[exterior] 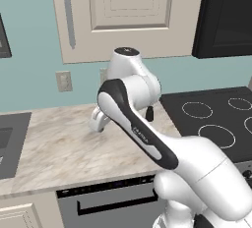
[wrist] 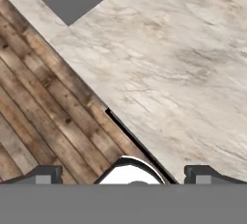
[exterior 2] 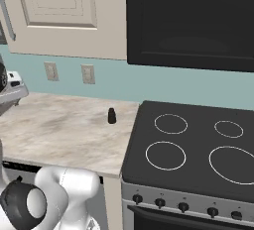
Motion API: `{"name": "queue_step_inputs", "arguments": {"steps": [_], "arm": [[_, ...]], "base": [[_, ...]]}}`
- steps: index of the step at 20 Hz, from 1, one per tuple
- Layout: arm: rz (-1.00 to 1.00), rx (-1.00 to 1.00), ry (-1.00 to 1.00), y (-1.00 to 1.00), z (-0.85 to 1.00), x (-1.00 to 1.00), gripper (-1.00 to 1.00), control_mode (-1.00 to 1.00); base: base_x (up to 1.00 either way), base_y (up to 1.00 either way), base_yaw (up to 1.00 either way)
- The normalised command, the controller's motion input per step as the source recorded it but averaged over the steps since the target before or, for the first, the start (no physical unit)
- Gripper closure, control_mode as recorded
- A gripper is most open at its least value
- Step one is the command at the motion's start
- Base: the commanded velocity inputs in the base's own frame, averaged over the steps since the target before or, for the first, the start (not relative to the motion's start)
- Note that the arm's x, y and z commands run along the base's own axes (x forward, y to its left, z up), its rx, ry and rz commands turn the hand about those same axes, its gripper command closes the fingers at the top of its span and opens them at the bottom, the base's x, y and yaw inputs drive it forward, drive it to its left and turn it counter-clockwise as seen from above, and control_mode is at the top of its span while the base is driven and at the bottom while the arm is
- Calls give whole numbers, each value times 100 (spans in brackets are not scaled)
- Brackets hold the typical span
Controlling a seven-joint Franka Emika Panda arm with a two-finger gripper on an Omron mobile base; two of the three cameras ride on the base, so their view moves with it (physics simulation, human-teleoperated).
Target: Collect the paprika, ketchup, and shaker from the cabinet and place them next to the stove.
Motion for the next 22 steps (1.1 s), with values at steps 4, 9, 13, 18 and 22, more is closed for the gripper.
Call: {"name": "queue_step_inputs", "arguments": {"steps": [4,9,13,18,22], "arm": [[-1,-8,12,37,0,0,-100,-100],[-1,-7,10,33,0,0,-100,-100],[-1,-7,11,37,0,0,-100,-100],[-1,-8,11,37,0,0,-100,-100],[-1,-6,8,33,0,0,-100,-100]], "base": [[0,0,0],[0,0,0],[0,0,0],[0,0,0],[0,0,0]]}}
